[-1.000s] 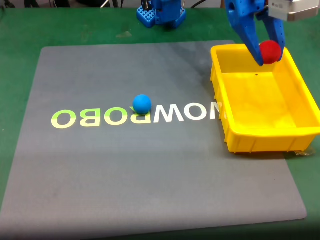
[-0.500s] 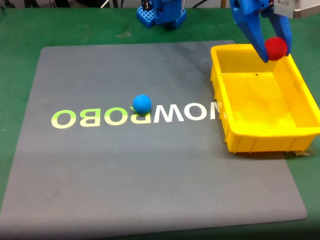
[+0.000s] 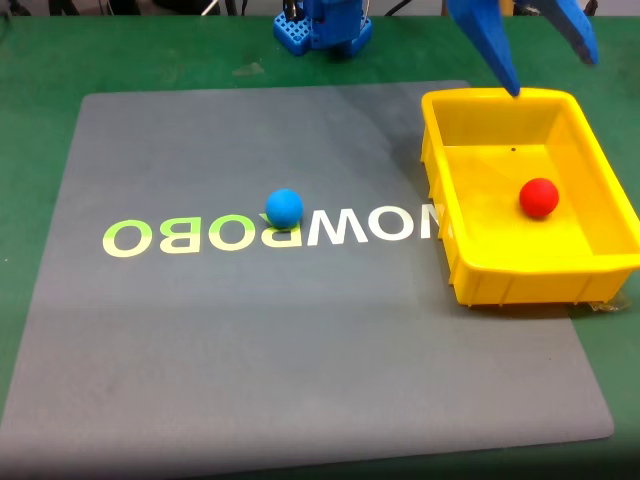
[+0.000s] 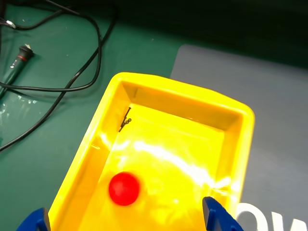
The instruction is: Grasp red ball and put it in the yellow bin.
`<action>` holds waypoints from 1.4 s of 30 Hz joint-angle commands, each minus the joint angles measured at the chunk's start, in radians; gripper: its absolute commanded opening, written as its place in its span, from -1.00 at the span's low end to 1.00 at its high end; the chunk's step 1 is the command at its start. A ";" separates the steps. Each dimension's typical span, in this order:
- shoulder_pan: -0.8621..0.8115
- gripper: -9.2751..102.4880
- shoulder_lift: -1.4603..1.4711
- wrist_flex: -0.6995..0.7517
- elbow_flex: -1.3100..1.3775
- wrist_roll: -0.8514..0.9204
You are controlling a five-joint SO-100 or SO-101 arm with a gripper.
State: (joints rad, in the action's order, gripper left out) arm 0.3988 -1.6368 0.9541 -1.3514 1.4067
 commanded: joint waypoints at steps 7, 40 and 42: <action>-0.135 -0.83 -0.818 -0.008 -0.713 0.101; -0.445 -0.83 -1.689 0.417 -1.749 0.272; -0.445 -0.83 -1.689 0.420 -1.749 0.281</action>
State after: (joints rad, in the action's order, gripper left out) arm -0.0583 -3.3149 1.3545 -3.0695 1.6904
